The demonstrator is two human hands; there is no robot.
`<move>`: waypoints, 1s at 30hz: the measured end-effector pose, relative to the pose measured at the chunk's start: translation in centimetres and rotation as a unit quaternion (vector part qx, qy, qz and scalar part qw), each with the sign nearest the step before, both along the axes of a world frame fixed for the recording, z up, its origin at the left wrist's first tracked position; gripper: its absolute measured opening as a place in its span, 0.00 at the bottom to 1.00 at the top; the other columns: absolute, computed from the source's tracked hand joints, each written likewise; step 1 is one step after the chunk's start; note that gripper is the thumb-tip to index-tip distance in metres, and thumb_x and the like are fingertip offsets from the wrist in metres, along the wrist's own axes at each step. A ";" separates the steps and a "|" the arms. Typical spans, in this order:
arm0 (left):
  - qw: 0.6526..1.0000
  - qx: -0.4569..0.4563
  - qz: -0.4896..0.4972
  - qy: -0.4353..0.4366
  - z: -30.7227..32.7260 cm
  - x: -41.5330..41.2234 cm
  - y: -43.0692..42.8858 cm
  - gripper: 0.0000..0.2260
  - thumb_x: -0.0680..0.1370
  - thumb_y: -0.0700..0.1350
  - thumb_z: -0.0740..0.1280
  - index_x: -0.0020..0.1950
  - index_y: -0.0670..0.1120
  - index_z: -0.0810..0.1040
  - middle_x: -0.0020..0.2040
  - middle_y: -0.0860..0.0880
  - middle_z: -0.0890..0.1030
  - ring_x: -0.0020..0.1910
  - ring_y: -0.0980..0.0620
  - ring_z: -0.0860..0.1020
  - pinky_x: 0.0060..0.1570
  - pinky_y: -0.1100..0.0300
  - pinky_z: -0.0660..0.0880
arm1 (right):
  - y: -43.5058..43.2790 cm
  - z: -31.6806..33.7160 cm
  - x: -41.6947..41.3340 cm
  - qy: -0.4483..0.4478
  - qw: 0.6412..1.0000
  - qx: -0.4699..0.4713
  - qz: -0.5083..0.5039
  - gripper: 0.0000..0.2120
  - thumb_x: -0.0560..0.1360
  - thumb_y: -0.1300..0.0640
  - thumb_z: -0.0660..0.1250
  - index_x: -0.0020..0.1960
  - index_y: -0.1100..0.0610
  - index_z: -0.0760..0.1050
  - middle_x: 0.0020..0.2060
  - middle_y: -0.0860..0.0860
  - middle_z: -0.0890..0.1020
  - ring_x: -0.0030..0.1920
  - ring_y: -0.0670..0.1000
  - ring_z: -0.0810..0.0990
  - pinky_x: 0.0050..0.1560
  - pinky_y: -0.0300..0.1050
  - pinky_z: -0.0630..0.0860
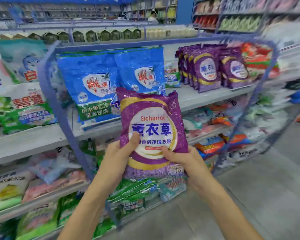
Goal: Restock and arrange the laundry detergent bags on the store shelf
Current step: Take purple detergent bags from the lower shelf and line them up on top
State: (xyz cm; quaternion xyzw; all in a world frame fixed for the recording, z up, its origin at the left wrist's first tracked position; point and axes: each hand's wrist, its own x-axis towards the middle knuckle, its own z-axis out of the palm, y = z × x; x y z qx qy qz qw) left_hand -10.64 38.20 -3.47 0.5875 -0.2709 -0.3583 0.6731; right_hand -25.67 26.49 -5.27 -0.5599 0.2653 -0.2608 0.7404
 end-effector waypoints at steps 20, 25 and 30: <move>0.989 0.031 -0.095 0.112 -0.8 -8.1 -26.0 0.20 0.76 0.61 0.66 0.59 0.49 0.85 0.54 0.42 0.87 0.53 0.40 0.86 0.62 0.40 0.77 | -21.6 -1.4 -9.9 -0.003 0.984 0.064 -0.167 0.16 0.76 0.48 0.72 0.59 0.57 0.84 0.53 0.57 0.88 0.54 0.58 0.87 0.62 0.57 0.80; 0.988 -0.004 -0.102 0.115 -0.7 -7.5 -33.2 0.16 0.81 0.56 0.65 0.63 0.49 0.81 0.53 0.44 0.87 0.50 0.44 0.87 0.44 0.51 0.84 | -28.8 -0.4 -9.4 0.007 0.981 0.020 -0.193 0.13 0.77 0.52 0.74 0.59 0.55 0.83 0.52 0.55 0.88 0.53 0.57 0.87 0.60 0.59 0.81; 0.991 -0.034 -0.060 0.113 -0.9 -6.9 -38.3 0.12 0.82 0.54 0.64 0.62 0.53 0.81 0.54 0.46 0.87 0.52 0.44 0.86 0.50 0.48 0.83 | -34.7 0.1 -8.2 -0.021 0.983 -0.019 -0.181 0.13 0.79 0.60 0.71 0.62 0.54 0.81 0.54 0.53 0.88 0.53 0.55 0.87 0.50 0.47 0.84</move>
